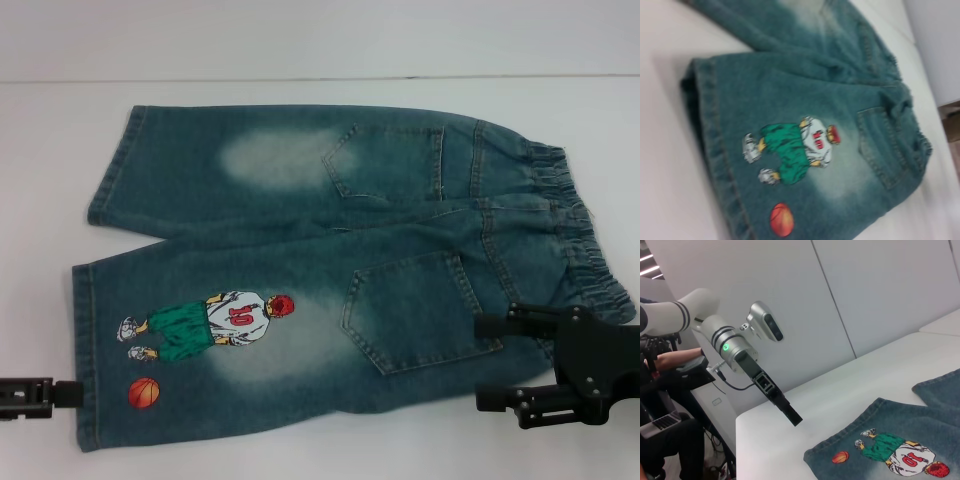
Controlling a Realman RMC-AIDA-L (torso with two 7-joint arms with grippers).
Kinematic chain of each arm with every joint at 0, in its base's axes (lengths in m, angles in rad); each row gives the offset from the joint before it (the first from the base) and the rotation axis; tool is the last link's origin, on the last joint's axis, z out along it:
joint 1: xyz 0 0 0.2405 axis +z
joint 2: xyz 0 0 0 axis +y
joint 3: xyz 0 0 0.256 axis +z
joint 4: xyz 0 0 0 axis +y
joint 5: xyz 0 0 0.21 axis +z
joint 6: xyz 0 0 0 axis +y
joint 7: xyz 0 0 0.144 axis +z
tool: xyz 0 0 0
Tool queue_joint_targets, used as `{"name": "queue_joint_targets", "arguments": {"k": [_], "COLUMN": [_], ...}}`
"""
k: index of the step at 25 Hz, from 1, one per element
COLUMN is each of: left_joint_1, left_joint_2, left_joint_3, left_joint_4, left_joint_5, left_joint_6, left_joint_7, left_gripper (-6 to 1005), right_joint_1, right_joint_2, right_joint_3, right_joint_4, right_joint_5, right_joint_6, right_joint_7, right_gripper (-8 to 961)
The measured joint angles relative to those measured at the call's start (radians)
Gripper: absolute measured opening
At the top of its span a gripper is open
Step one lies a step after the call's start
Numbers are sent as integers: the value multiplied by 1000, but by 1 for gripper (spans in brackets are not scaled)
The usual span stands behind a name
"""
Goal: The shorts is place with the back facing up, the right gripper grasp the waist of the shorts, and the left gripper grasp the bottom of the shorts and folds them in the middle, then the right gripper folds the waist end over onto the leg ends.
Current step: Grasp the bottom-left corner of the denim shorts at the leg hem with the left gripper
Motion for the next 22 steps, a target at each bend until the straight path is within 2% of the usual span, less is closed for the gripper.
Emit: {"name": "queue_joint_targets", "arguments": {"k": [10,22], "left_joint_1": [-15,-20], "left_joint_2": [-21,-30], "left_joint_3": [59,106], "left_joint_4": [-17,-36], "left_joint_5": [65,87], "left_joint_6": [-74,-130], "left_joint_7": [-39,-70], "left_gripper": [872,872], "right_joint_1": [3,2], "right_joint_2": [-1,-2], "right_joint_3": [-1,0], "right_joint_4": [12,12], "right_joint_5": [0,0], "right_joint_6": [9,20], "right_joint_7": [-20,-26], "right_gripper": [927,927]}}
